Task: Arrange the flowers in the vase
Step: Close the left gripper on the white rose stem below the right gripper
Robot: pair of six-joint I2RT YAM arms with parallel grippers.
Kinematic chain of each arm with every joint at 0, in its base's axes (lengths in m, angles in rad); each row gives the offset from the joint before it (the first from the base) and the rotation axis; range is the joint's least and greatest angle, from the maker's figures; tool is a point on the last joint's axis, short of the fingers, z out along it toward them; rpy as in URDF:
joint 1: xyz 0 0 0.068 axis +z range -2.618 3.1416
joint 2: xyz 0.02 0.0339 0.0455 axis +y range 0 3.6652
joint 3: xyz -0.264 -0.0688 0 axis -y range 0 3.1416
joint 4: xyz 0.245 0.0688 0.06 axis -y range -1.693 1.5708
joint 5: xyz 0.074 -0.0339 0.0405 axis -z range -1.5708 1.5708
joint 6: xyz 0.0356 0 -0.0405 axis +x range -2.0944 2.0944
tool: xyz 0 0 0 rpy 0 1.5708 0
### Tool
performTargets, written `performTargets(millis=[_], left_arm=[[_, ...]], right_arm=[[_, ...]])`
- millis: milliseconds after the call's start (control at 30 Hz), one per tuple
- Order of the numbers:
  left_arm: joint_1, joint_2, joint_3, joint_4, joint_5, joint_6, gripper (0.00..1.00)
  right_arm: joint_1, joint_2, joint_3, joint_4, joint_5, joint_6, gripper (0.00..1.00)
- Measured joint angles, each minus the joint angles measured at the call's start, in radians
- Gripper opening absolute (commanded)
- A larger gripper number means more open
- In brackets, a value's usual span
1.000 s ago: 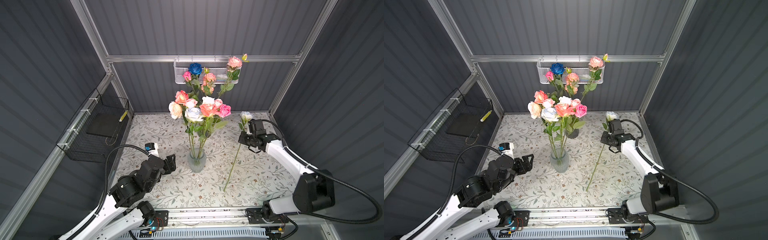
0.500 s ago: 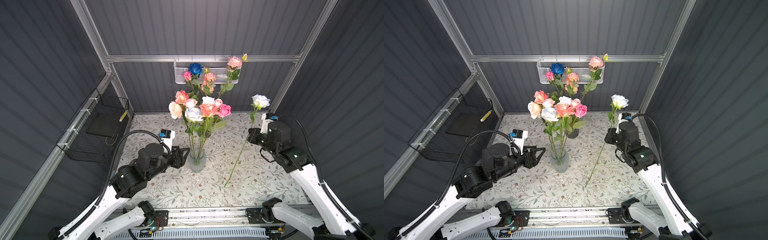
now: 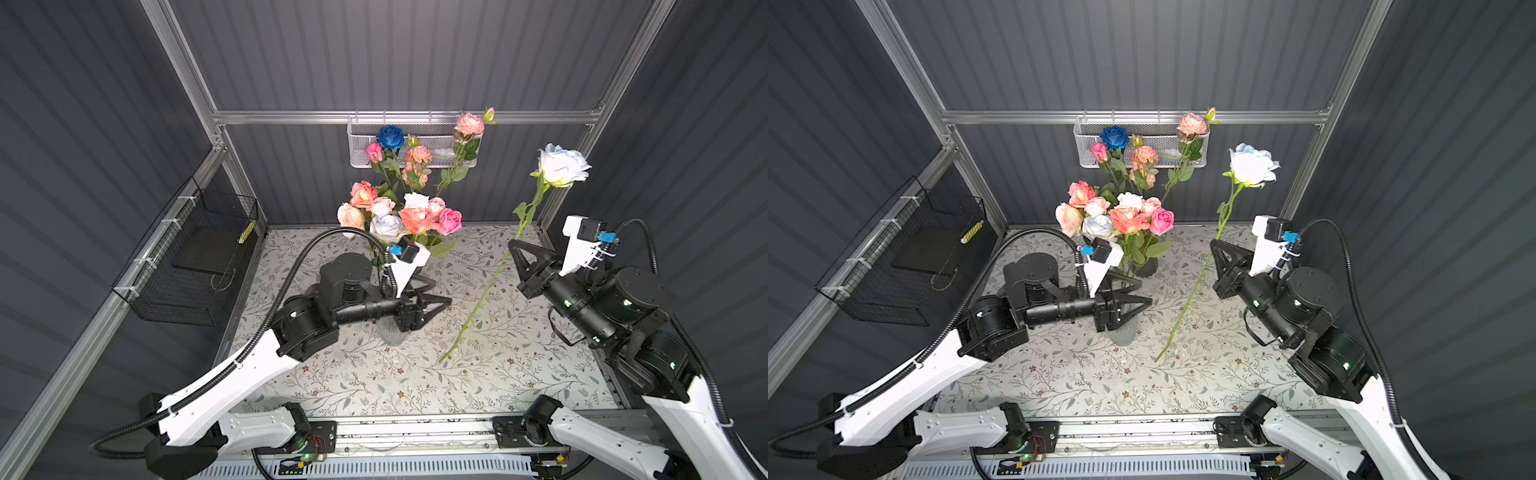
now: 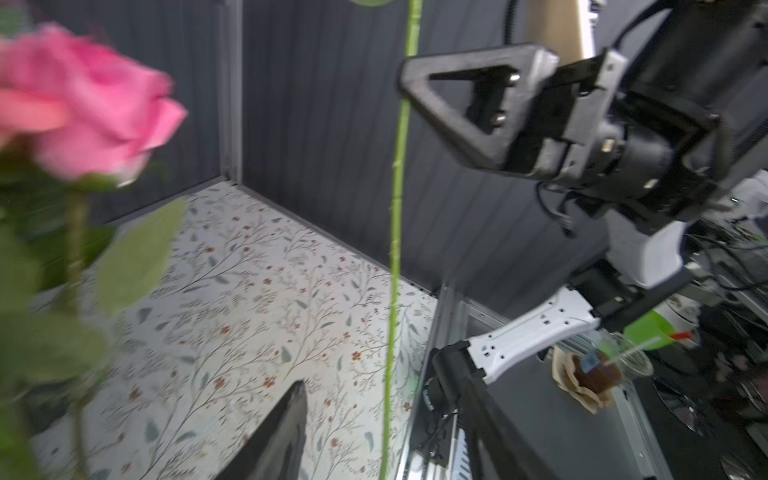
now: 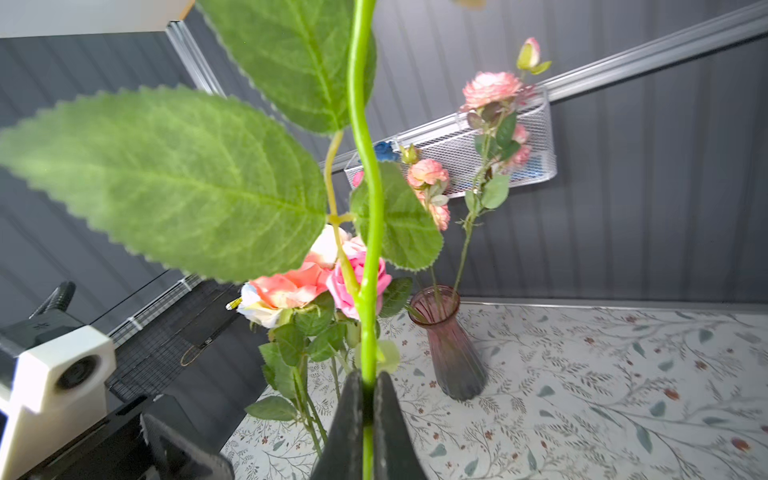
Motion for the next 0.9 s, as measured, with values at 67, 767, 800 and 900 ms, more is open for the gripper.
performTargets(millis=[67,767,800,900], left_arm=[[-0.065,0.042,0.036,0.016,-0.033,0.024,0.63],[-0.116,0.214,0.111,0.109,-0.287,0.084,0.33],[-0.116,0.222,0.114,0.11,-0.286,0.084,0.29],[-0.116,0.229,0.118,0.111,-0.287,0.082,0.09]], right_arm=[[0.02,0.005,-0.001,0.017,-0.013,-0.01,0.02],[0.071,-0.044,-0.041,0.045,-0.099,-0.008,0.02],[0.071,-0.044,-0.045,0.044,-0.104,-0.007,0.02],[0.073,-0.043,-0.049,0.041,-0.116,-0.002,0.02]])
